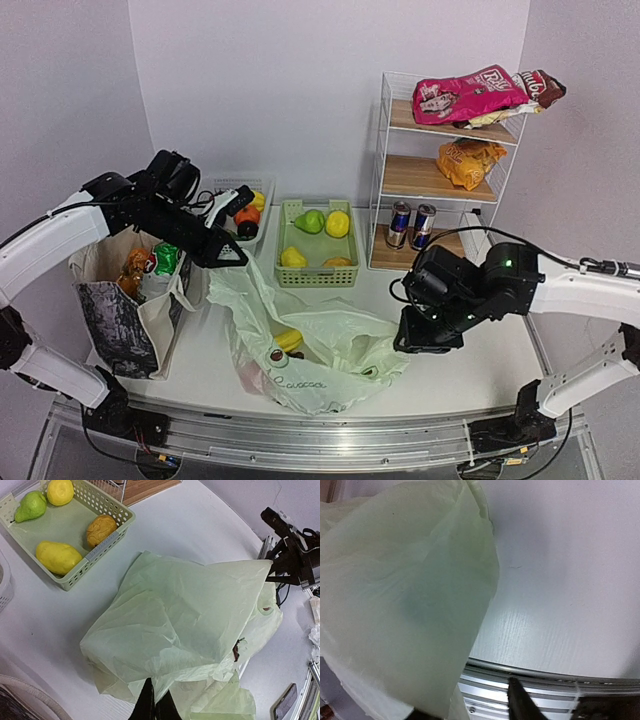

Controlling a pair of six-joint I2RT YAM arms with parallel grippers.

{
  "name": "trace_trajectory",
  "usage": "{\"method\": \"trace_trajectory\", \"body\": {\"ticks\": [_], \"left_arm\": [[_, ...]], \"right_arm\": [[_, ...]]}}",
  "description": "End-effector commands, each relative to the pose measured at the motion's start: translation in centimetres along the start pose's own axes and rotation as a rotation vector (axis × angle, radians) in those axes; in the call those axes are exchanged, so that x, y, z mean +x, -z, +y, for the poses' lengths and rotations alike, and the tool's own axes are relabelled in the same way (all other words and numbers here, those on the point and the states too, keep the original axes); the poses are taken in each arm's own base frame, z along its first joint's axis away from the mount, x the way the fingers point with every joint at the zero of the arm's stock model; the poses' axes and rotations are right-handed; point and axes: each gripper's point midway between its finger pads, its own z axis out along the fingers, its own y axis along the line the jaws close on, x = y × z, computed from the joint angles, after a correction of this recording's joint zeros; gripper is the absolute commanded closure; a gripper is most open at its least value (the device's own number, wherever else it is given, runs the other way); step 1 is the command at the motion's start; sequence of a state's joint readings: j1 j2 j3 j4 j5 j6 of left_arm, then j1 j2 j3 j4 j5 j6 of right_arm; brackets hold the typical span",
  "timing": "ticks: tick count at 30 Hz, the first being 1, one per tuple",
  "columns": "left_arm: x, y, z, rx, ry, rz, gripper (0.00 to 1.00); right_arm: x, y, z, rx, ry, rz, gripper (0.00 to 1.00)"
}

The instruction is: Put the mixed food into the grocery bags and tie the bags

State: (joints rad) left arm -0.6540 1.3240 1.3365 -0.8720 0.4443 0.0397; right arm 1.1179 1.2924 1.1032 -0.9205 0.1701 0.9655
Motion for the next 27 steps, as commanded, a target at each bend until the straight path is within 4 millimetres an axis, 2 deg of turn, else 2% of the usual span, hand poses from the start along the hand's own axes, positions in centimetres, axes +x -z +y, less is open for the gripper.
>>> {"method": "trace_trajectory", "body": {"ticks": [1,2,4,7,8,11,12,13,14,17,19,23,27], "left_arm": [[-2.1,1.4,-2.5,0.087,-0.046,-0.074,1.0],[-2.0,1.3,-3.0,0.109,-0.045,-0.069,1.0],[-1.8,1.3,-3.8,0.14,-0.036,-0.059,1.0],[-1.0,1.3,-4.5,0.162,-0.025,-0.043,1.0],[-0.8,1.3,-4.5,0.163,-0.008,-0.039,1.0],[-0.5,1.3,-4.5,0.157,0.002,-0.038,1.0],[-0.5,1.3,-4.5,0.155,0.002,-0.039,1.0],[-0.6,1.5,-4.5,0.152,0.0,-0.043,1.0],[-0.7,1.6,-4.5,0.148,0.0,-0.046,1.0],[-0.8,1.8,-4.5,0.137,-0.008,-0.053,1.0],[-0.7,1.8,-4.4,0.133,-0.009,-0.055,1.0],[-0.5,1.5,-4.4,0.141,-0.001,-0.051,1.0],[-0.6,1.5,-4.4,0.147,0.003,-0.049,1.0]], "right_arm": [[-3.8,6.8,1.8,0.033,0.164,-0.112,0.4],[-4.5,8.2,3.4,0.033,0.258,-0.122,0.3],[-5.1,10.6,5.6,0.095,0.478,-0.168,0.21],[-5.5,13.5,9.3,0.213,0.822,-0.319,0.24],[-4.7,13.5,10.9,0.199,0.91,-0.32,0.29],[-0.6,10.3,15.0,0.05,1.042,-0.144,0.35],[0.8,9.1,15.8,0.009,1.048,-0.072,0.4],[1.7,8.2,16.3,-0.017,1.031,-0.024,0.52],[2.5,7.3,16.6,-0.037,1.007,0.012,0.57],[3.7,5.0,16.4,-0.083,0.884,0.022,0.57],[4.1,3.2,14.7,-0.072,0.803,0.004,0.57],[2.9,0.7,11.4,0.029,0.681,0.009,0.6],[1.9,-1.6,9.2,0.108,0.594,0.045,0.59]]}}
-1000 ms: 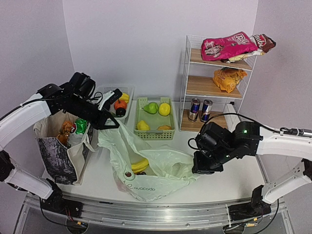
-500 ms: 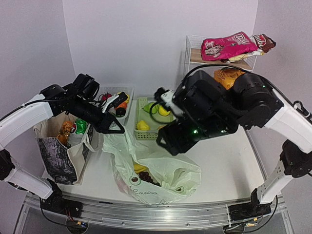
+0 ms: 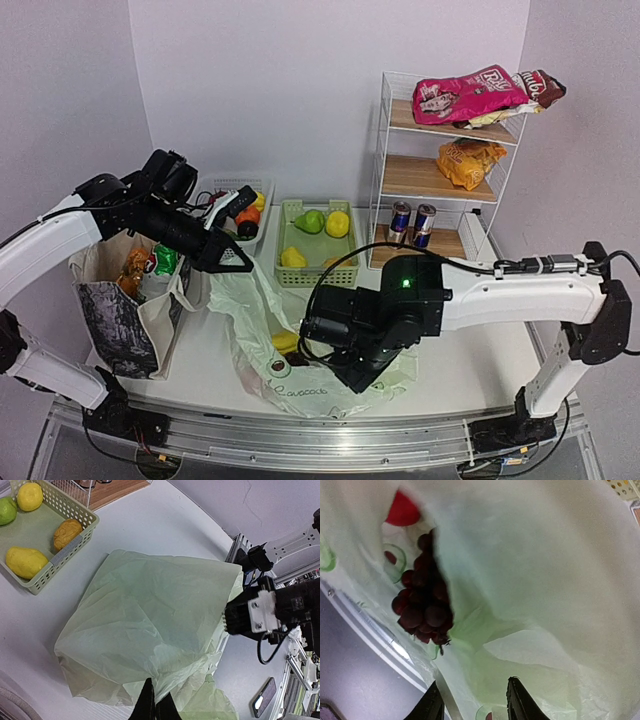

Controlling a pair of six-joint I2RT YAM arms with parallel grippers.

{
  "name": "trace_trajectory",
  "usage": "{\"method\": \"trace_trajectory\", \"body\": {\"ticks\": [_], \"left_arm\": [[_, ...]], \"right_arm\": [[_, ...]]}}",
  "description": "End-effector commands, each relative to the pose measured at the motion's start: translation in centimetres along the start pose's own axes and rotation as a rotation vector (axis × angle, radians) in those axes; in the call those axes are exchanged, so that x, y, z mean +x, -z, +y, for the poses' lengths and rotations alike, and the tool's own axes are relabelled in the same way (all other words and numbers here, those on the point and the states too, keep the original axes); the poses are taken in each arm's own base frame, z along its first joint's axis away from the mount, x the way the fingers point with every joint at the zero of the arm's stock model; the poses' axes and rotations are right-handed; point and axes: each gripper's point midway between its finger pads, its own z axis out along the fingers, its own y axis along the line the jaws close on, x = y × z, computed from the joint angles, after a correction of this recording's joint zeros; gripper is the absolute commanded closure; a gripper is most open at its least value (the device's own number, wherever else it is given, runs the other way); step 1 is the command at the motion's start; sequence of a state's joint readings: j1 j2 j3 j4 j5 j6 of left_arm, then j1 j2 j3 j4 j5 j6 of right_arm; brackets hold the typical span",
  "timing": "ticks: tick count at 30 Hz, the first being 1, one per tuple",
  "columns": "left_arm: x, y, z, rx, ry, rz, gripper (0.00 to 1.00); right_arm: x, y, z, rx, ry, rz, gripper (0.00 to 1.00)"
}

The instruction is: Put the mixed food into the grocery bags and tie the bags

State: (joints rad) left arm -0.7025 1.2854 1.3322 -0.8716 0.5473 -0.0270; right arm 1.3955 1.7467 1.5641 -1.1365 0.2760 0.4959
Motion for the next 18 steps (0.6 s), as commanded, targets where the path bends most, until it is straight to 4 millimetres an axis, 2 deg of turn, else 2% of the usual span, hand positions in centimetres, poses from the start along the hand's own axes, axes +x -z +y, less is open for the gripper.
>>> {"method": "trace_trajectory", "body": {"ticks": [1,4,7,9,12,14,15,18], "left_arm": [[-0.7,0.6,-0.7,0.011,-0.017,-0.039,1.0],[-0.6,0.6,-0.7,0.012,-0.013,-0.039,1.0],[-0.5,0.5,-0.6,0.013,-0.008,-0.038,1.0],[-0.5,0.5,-0.6,0.014,-0.008,-0.039,1.0],[-0.6,0.4,-0.6,0.015,-0.008,-0.038,1.0],[-0.7,0.3,-0.6,0.018,-0.01,-0.039,1.0],[-0.7,0.3,-0.6,0.018,-0.01,-0.04,1.0],[-0.8,0.4,-0.6,0.018,-0.01,-0.045,1.0]], "right_arm": [[-1.3,-0.1,-2.2,-0.008,-0.186,-0.038,0.58],[-0.7,-0.8,-2.8,0.012,-0.207,-0.016,0.54],[-1.0,0.1,-2.9,-0.021,-0.207,-0.031,0.54],[-2.1,2.1,-2.0,-0.118,-0.17,-0.074,0.54],[-3.7,6.4,0.6,-0.316,-0.074,-0.157,0.5],[-3.9,7.8,1.1,-0.361,-0.054,-0.178,0.46],[-3.8,7.8,0.9,-0.358,-0.063,-0.178,0.46],[-2.6,5.0,-0.4,-0.29,-0.139,-0.111,0.55]]}}
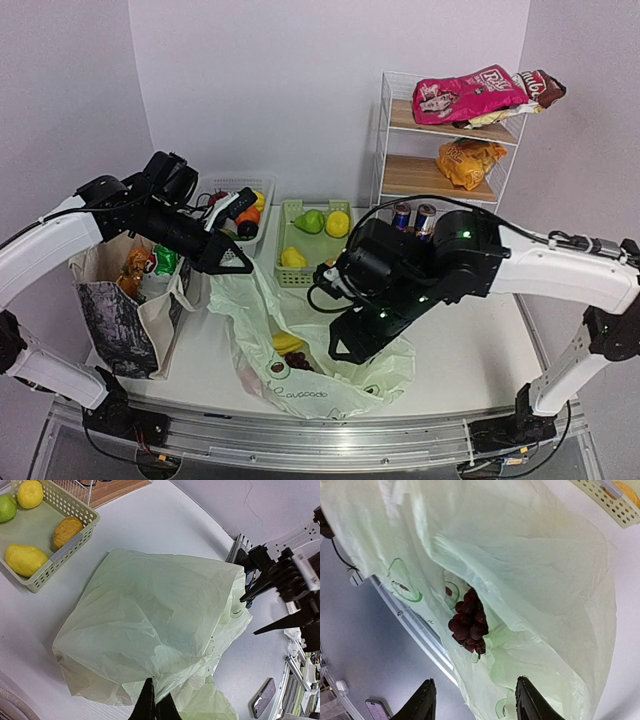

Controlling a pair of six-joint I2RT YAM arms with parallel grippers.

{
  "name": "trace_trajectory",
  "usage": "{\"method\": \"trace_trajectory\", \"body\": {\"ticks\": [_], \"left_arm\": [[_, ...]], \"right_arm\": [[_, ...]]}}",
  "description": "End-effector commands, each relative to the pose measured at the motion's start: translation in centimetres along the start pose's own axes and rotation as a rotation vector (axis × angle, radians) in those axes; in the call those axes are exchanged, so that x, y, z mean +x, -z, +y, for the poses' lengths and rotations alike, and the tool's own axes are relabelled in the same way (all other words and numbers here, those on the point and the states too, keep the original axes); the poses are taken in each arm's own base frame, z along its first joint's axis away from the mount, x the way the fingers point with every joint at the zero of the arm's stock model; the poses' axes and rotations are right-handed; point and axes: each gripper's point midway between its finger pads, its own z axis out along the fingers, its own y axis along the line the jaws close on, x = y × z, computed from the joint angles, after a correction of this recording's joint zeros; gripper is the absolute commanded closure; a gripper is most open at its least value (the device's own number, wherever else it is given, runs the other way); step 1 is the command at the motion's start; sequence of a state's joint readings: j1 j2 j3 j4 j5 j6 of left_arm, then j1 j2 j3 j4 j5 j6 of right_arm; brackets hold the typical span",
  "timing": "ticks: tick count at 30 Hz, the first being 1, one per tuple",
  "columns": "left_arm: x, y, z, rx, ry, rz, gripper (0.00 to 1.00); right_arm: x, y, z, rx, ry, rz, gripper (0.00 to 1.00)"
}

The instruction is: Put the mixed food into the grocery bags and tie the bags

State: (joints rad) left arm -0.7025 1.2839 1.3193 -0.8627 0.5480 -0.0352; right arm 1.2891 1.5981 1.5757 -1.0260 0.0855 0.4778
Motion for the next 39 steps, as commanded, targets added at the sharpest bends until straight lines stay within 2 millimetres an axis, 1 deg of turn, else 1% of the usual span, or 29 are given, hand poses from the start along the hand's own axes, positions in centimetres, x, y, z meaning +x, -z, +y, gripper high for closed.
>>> {"method": "trace_trajectory", "body": {"ticks": [1,2,4,6,8,12,14,18,22,25,27,28,29,32,33,35,36,39], "left_arm": [[-1.1,0.6,-0.8,0.016,-0.02,-0.049,1.0],[-1.1,0.7,-0.7,0.014,-0.02,-0.049,1.0],[-1.1,0.8,-0.7,0.01,-0.021,-0.047,1.0],[-1.0,0.8,-0.6,0.003,-0.021,-0.045,1.0],[-1.0,0.9,-0.7,0.003,-0.022,-0.047,1.0],[-1.0,0.8,-0.7,0.008,-0.019,-0.047,1.0],[-1.1,0.9,-0.7,0.009,-0.017,-0.047,1.0],[-1.1,0.9,-0.7,0.005,-0.016,-0.049,1.0],[-1.1,1.0,-0.7,0.003,-0.018,-0.05,1.0],[-1.0,1.0,-0.6,-0.001,-0.017,-0.05,1.0],[-1.0,1.0,-0.6,-0.002,-0.019,-0.05,1.0],[-1.1,1.0,-0.6,-0.003,-0.019,-0.051,1.0],[-1.1,1.0,-0.6,-0.003,-0.02,-0.051,1.0],[-1.1,1.1,-0.6,-0.008,-0.021,-0.052,1.0],[-1.2,1.1,-0.5,-0.011,-0.021,-0.053,1.0],[-1.5,1.1,-0.4,-0.022,-0.032,-0.057,1.0],[-1.8,1.1,-0.3,-0.029,-0.04,-0.063,1.0],[-3.2,1.4,0.0,-0.056,-0.076,-0.091,1.0]], "right_arm": [[1.4,-1.3,-1.1,0.009,-0.051,0.054,0.59],[1.9,-2.2,-1.5,0.029,-0.064,0.076,0.62],[2.7,-3.4,-1.8,0.049,-0.081,0.119,0.64],[3.1,-4.3,-2.1,0.071,-0.092,0.143,0.65],[3.4,-4.7,-3.1,0.121,-0.094,0.147,0.64],[3.5,-5.2,-4.7,0.223,-0.065,0.165,0.54],[3.7,-5.6,-5.0,0.254,-0.042,0.195,0.49],[4.7,-7.0,-5.5,0.287,-0.016,0.269,0.39],[6.0,-8.3,-5.4,0.275,-0.012,0.335,0.35],[6.4,-8.9,-5.3,0.272,0.004,0.359,0.35],[6.6,-9.3,-5.7,0.289,0.016,0.37,0.39],[6.7,-9.5,-5.9,0.299,0.021,0.372,0.46],[6.6,-9.6,-6.0,0.308,0.023,0.371,0.55],[6.1,-9.0,-6.0,0.304,0.025,0.344,0.94],[5.7,-8.6,-5.8,0.295,0.024,0.328,1.0],[4.2,-6.9,-5.2,0.26,0.01,0.264,1.0],[3.1,-5.8,-4.8,0.241,0.001,0.219,1.0],[-0.6,-1.3,-3.7,0.166,-0.028,0.046,1.0]]}}
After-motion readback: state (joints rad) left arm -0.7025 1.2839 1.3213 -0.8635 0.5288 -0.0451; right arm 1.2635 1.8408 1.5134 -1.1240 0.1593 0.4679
